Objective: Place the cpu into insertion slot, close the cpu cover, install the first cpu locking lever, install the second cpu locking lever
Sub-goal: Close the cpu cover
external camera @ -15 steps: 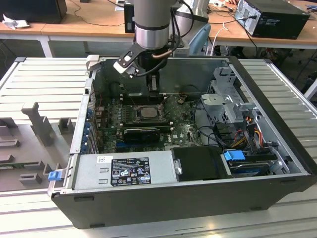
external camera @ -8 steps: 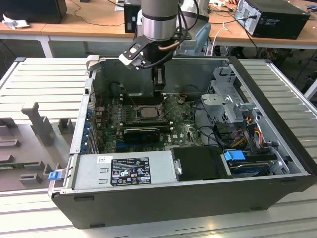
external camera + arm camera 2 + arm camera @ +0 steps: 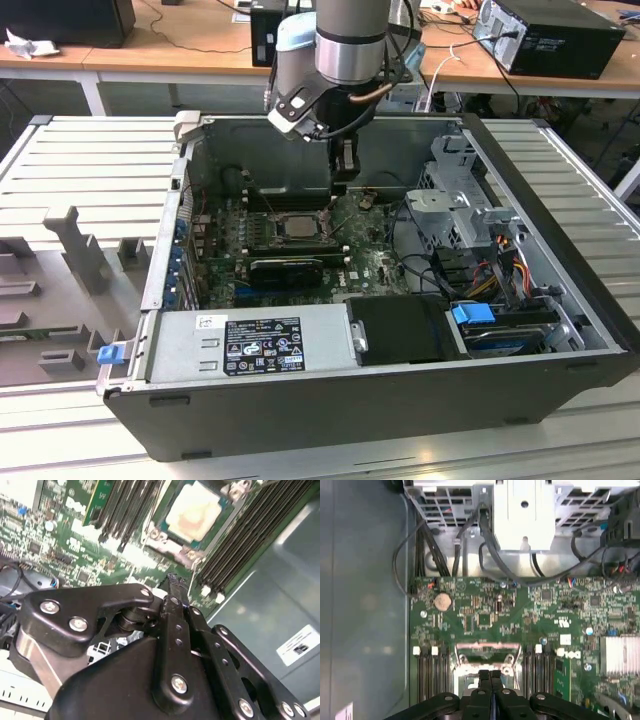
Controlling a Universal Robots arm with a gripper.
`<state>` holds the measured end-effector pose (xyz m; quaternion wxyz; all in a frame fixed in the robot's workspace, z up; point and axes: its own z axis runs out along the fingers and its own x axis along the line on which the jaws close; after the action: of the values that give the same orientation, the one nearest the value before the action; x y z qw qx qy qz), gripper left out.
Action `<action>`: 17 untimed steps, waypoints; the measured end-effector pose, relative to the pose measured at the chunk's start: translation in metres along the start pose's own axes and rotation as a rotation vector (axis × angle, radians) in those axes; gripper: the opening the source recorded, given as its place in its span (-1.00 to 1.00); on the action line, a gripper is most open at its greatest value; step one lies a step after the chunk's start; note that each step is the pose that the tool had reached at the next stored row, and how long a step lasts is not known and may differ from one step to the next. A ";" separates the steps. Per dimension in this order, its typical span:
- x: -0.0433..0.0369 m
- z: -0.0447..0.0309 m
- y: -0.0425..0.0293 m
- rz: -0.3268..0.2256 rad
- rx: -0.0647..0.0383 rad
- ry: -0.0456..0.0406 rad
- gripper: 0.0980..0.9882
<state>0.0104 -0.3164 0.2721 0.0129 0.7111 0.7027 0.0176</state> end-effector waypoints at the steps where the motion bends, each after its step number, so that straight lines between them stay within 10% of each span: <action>1: 0.0000 0.0007 0.0040 0.000 0.000 -0.0001 -0.98; 9: 0.0007 0.0066 0.0395 0.000 0.000 0.0001 -0.98; 17: 0.0007 0.0214 0.0370 -0.001 0.014 -0.0004 -0.98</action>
<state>0.0483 -0.3160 0.2524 0.0080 0.7109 0.7032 0.0125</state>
